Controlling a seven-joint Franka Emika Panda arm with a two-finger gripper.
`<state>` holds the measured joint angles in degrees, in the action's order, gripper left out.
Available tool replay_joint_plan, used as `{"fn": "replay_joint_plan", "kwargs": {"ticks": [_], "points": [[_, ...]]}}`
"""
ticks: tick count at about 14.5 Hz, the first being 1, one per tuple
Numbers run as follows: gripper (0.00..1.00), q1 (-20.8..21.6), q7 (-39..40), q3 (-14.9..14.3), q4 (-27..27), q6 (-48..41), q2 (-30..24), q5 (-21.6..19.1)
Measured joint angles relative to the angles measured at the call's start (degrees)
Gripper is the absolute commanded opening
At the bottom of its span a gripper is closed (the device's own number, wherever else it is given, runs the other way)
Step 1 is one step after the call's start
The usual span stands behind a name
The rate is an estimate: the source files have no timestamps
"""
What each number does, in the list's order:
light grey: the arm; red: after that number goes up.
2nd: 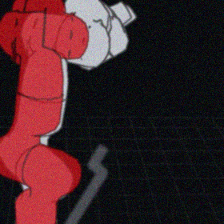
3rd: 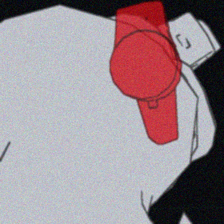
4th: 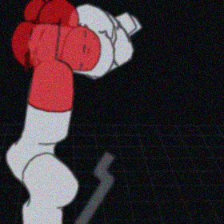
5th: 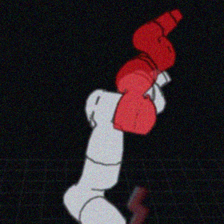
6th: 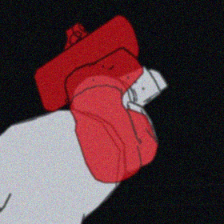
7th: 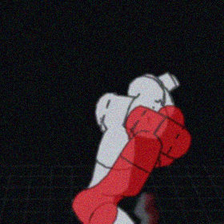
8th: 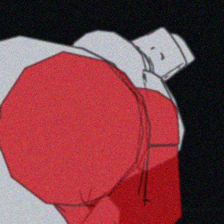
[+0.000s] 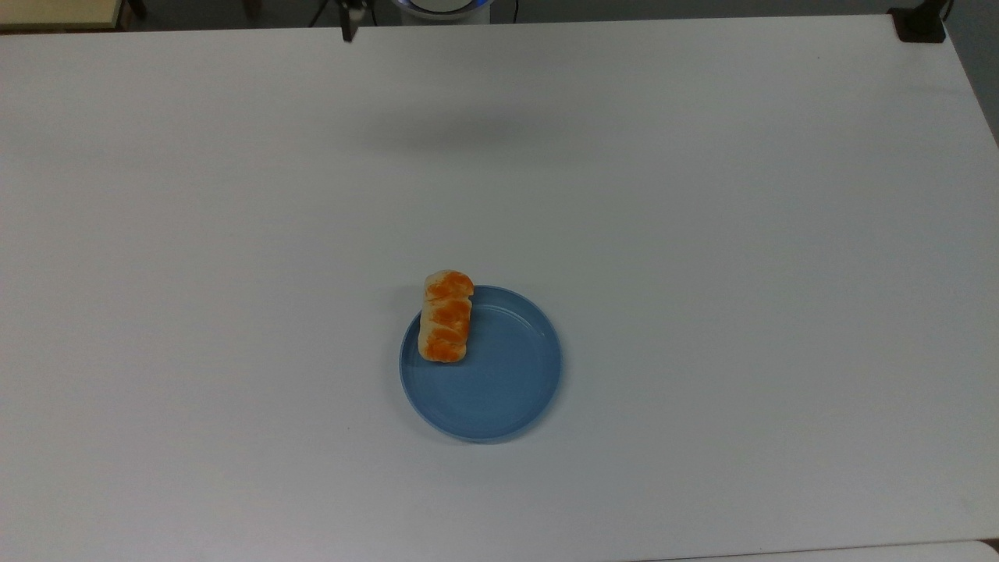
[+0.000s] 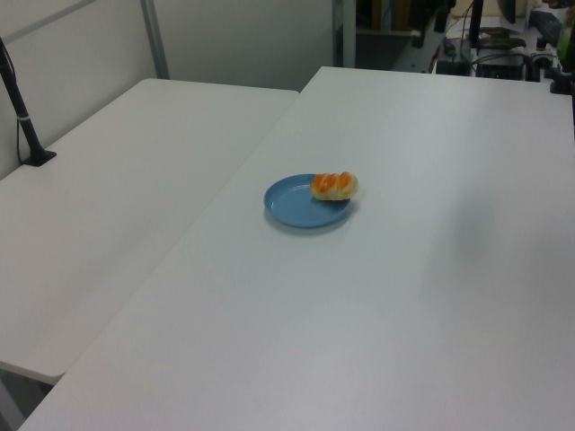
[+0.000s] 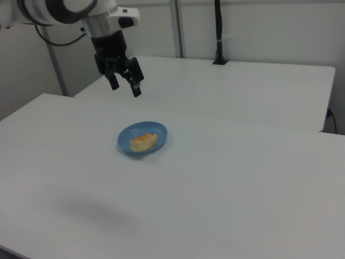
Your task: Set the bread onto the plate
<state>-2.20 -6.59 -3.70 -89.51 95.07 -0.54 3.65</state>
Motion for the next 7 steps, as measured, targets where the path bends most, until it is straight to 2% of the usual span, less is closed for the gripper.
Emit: {"fn": "replay_joint_plan", "kwargs": {"ticks": [3,7], "points": [[1.0,0.07,4.28,-0.92,-3.4,-0.01,-3.33,1.1],[1.0,0.12,6.86,-1.31,-5.21,0.04,-3.61,1.2]]}}
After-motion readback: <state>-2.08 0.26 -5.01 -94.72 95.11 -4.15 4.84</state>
